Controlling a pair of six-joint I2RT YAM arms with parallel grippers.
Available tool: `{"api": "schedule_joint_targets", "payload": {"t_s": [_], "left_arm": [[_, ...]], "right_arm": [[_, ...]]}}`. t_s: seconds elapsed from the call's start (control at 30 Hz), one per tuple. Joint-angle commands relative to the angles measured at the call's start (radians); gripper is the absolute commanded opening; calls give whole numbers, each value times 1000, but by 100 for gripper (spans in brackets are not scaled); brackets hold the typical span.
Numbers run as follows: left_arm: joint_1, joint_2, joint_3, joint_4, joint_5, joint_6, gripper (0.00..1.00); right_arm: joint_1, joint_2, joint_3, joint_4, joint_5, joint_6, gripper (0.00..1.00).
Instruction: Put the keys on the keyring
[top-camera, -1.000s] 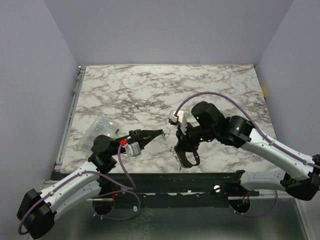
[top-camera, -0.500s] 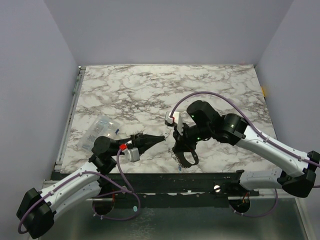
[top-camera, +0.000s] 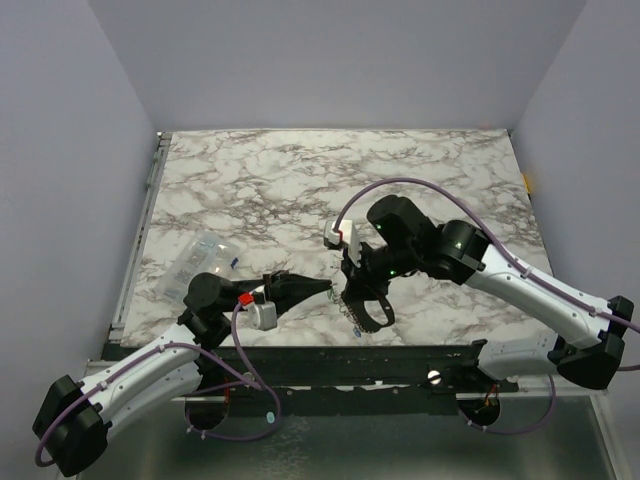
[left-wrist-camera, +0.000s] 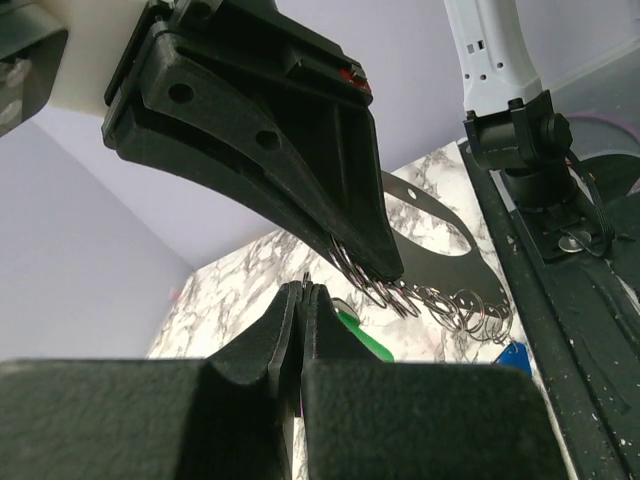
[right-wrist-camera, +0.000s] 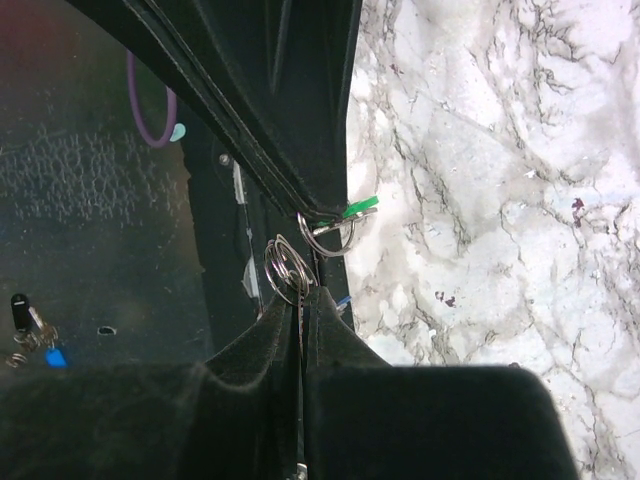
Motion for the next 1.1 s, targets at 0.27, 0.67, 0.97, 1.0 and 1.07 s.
{"api": "schedule_joint_targets", "payload": {"t_s": [0.27,0.67,0.97,1.0,1.07], "left_arm": [[-12,-2,-5,32,101,3,0],[-19,4,-6,33,105,3,0],[-20,5,-6,32,105,4,0],[-21,6,-6,32,107,4,0],[-22,6,-6,32,107,3,0]], "right_arm": [[-4,24,32,-25,-44,-20,0],[-4,33,24,-24,-51,-14,1],[-3,35,24,-24,-53,-16,1],[-4,35,23,-22,-52,-16,1],[-4,36,21,-22,-51,-16,1]]}}
